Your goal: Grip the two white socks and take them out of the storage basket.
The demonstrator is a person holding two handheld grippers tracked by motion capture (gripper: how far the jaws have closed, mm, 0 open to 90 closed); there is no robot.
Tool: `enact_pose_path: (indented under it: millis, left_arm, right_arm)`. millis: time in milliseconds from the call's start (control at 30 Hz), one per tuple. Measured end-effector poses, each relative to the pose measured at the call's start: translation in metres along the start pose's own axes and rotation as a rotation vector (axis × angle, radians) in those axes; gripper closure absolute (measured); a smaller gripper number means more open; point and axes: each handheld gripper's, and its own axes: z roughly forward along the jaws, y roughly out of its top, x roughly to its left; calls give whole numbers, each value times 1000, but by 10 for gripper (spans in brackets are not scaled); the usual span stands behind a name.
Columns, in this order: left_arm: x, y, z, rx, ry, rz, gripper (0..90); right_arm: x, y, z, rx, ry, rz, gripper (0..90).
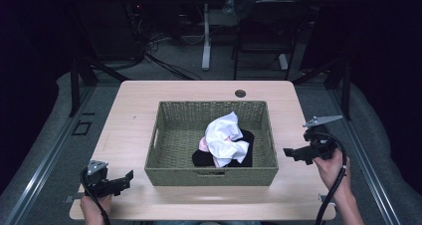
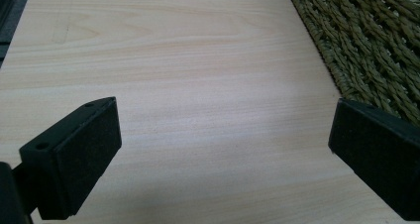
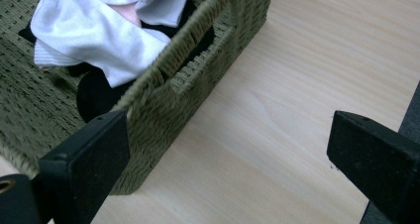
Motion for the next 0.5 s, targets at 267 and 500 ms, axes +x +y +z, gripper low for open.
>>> enact_pose_path:
  millis: [267, 500]
  left_arm:
    - [-1, 0, -4, -20, 17, 5, 0]
    - [-4, 2, -4, -8, 10, 19, 0]
  right_arm:
    - [11, 35, -3, -6, 44, -48, 21]
    - [33, 67, -6, 11, 64, -115, 21]
